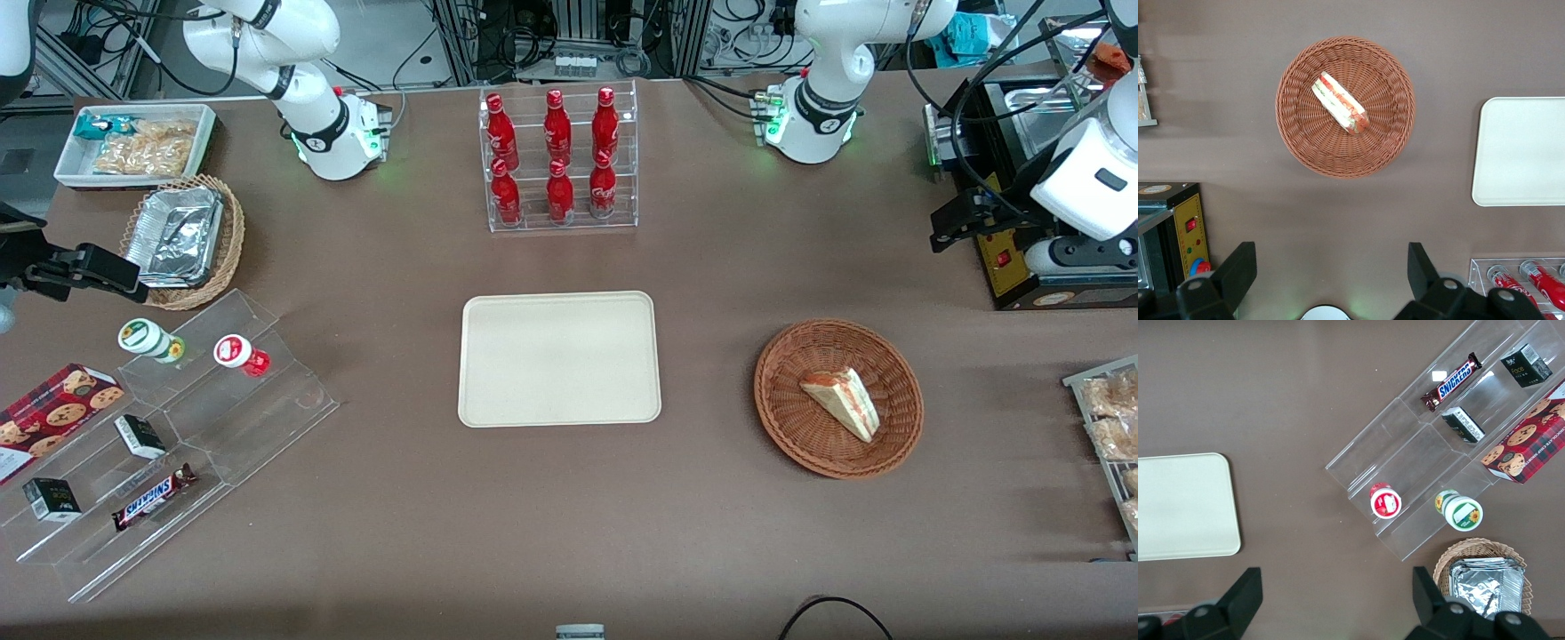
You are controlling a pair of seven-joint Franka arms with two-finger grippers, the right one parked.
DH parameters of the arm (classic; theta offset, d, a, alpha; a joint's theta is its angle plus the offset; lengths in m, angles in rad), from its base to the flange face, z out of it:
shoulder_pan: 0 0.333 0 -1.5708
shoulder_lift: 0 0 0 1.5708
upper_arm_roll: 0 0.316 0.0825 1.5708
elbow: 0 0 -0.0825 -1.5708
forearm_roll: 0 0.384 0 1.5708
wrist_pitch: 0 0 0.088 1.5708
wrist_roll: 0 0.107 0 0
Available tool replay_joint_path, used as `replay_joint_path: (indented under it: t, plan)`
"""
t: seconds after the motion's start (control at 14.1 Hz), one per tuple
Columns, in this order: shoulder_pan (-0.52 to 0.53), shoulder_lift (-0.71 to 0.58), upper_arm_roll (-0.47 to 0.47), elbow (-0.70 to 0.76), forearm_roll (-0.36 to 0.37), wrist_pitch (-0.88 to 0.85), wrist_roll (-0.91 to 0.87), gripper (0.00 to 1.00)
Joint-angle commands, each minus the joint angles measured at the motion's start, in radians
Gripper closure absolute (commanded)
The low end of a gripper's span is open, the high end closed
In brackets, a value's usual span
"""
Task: Place sandwich from basket to tray
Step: 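Move the left gripper out over the wicker basket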
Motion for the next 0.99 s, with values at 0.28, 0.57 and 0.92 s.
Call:
replay_joint_path:
  t: [0.28, 0.57, 0.92]
  plan:
    - [0.008, 0.013, -0.003, 0.02, 0.006, 0.002, 0.007, 0.0]
    - [0.005, 0.087, -0.005, -0.015, 0.043, 0.006, -0.106, 0.0]
    - [-0.001, 0.294, -0.005, -0.046, 0.051, 0.113, -0.29, 0.0]
